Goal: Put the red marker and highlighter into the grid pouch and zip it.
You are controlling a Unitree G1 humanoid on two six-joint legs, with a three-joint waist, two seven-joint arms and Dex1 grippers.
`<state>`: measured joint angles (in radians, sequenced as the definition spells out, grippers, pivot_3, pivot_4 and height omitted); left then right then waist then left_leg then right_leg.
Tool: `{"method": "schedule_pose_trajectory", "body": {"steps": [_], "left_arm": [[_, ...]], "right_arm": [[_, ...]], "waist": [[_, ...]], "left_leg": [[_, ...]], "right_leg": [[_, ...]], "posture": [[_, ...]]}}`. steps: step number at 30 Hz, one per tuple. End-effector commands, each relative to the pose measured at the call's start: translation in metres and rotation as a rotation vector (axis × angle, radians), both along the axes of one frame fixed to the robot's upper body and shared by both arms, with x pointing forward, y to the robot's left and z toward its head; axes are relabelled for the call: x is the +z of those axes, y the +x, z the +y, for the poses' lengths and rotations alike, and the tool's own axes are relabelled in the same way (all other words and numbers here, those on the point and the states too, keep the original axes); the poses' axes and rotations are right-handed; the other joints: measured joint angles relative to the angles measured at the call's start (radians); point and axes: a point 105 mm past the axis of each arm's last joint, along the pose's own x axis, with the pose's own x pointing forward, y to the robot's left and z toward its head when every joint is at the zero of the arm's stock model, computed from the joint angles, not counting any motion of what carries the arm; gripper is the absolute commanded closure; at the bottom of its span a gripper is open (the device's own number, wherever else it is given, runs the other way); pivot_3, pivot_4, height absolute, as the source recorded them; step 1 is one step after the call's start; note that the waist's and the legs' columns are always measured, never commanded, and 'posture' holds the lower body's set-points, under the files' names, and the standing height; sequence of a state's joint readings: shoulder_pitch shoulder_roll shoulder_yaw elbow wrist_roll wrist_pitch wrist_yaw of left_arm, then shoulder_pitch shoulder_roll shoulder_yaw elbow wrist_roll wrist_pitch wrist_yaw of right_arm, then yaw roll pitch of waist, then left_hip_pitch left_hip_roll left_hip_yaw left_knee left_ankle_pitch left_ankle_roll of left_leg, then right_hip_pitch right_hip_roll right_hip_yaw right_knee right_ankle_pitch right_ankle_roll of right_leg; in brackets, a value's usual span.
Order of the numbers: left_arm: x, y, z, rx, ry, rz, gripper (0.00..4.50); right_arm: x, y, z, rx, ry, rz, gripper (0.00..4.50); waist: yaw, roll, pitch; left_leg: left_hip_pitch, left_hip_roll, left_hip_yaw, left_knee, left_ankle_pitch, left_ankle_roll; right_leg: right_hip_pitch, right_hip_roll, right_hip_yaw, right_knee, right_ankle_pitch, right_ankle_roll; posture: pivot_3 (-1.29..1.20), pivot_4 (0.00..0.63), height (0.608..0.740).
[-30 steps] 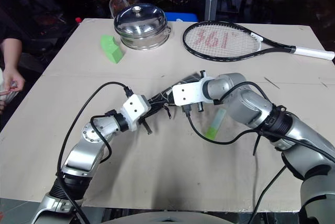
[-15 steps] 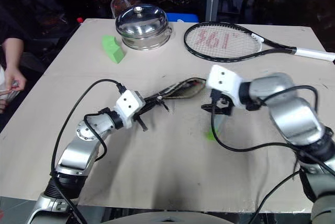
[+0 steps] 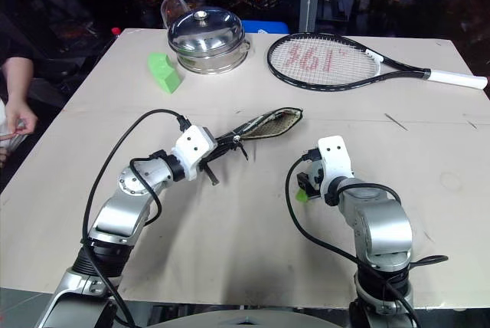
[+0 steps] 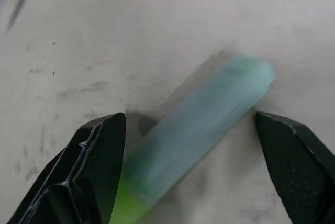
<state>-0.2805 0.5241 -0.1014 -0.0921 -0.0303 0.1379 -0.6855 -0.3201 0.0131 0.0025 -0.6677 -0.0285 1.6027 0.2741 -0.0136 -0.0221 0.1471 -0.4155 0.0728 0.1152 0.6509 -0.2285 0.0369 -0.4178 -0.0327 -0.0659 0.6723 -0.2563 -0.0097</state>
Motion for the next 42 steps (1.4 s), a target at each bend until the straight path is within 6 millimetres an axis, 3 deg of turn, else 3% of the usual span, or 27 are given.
{"method": "schedule_pose_trajectory", "body": {"steps": [1,4,6,10,12,16,22,29,34,39,40,42], "left_arm": [[0.007,0.000,-0.004,-0.026,0.013,-0.042,4.50],[0.005,-0.002,-0.006,-0.031,0.016,-0.042,4.50],[0.005,-0.002,-0.006,-0.031,0.017,-0.044,4.50],[0.004,-0.002,-0.004,-0.025,0.017,-0.046,4.50],[0.004,-0.002,-0.003,-0.022,0.016,-0.047,4.50],[0.004,-0.002,-0.003,-0.019,0.005,-0.049,4.50],[0.004,-0.004,-0.008,-0.057,0.009,-0.050,4.50],[0.014,-0.010,-0.027,-0.146,-0.004,-0.086,4.50],[0.019,-0.019,-0.038,-0.239,0.017,-0.104,4.50],[0.015,-0.023,-0.034,-0.230,-0.003,-0.058,4.50],[0.015,-0.022,-0.032,-0.214,-0.018,-0.047,4.50],[0.013,-0.020,-0.026,-0.173,-0.032,-0.029,4.50]], "right_arm": [[-0.017,-0.004,0.006,0.050,-0.049,0.076,0.57],[-0.022,-0.007,0.007,0.132,-0.138,0.085,1.40],[-0.020,-0.007,0.003,0.159,-0.168,0.076,2.30],[-0.009,-0.005,-0.009,0.209,-0.240,0.037,3.69],[0.000,-0.003,-0.012,0.243,-0.260,-0.007,3.71],[0.050,0.001,-0.011,0.469,-0.400,-0.283,3.71],[0.090,0.011,-0.002,0.661,-0.527,-0.419,3.71],[0.070,0.034,0.030,0.900,-0.710,-0.408,3.71],[0.063,0.055,0.058,1.094,-0.785,-0.523,3.71],[0.061,0.071,0.074,1.290,-0.793,-0.557,3.71],[0.060,0.073,0.073,1.310,-0.796,-0.552,2.66],[0.063,0.084,0.064,1.286,-0.824,-0.571,1.82]], "waist": [[-0.003,-0.001,-0.001],[-0.004,-0.002,-0.002],[-0.004,-0.002,-0.002],[0.004,-0.002,-0.002],[0.007,-0.002,-0.002],[0.007,-0.001,0.001],[-0.004,0.001,0.002],[0.000,0.002,0.003],[0.001,0.002,0.003],[-0.002,0.002,0.003],[-0.002,0.002,0.003],[0.000,0.002,0.003]], "left_leg": [[0.000,0.000,0.000,0.000,0.000,0.000],[0.001,0.000,0.000,0.000,0.000,0.000],[0.001,0.000,0.000,0.000,0.000,0.000],[0.000,0.000,-0.001,0.000,0.000,0.000],[0.000,-0.001,-0.001,0.000,0.000,0.001],[-0.002,-0.001,-0.002,0.000,-0.001,0.001],[0.000,0.001,-0.002,-0.003,-0.001,0.001],[-0.001,0.000,-0.001,-0.002,-0.001,0.001],[-0.002,0.000,0.000,-0.001,-0.001,0.001],[-0.001,0.001,0.001,-0.001,0.000,0.001],[-0.001,0.001,0.002,-0.001,0.000,0.001],[-0.001,0.001,0.002,-0.001,0.000,0.001]], "right_leg": [[0.000,0.000,0.000,0.000,0.000,0.000],[0.001,0.000,0.000,0.000,0.000,0.000],[0.001,0.000,0.000,0.000,0.000,0.000],[0.001,0.000,0.000,-0.001,0.000,-0.001],[0.002,-0.001,-0.001,-0.002,0.000,0.000],[0.002,-0.001,-0.002,-0.005,0.000,0.000],[0.001,0.003,-0.001,-0.006,-0.001,0.001],[0.001,0.001,0.000,-0.006,0.000,0.000],[0.001,0.000,-0.001,-0.006,0.001,-0.001],[0.001,0.002,0.000,-0.006,0.001,-0.002],[0.001,0.002,0.000,-0.006,0.002,-0.002],[0.000,0.002,0.000,-0.005,0.002,-0.002]], "posture": [[0.00,0.150,0.740],[0.00,0.150,0.740],[0.00,0.150,0.740],[0.00,0.150,0.740],[0.00,0.150,0.740],[0.00,0.150,0.740],[0.00,0.150,0.740],[0.00,0.150,0.740],[0.00,0.150,0.740],[0.00,0.150,0.740],[0.00,0.150,0.740],[0.00,0.150,0.740]]}}
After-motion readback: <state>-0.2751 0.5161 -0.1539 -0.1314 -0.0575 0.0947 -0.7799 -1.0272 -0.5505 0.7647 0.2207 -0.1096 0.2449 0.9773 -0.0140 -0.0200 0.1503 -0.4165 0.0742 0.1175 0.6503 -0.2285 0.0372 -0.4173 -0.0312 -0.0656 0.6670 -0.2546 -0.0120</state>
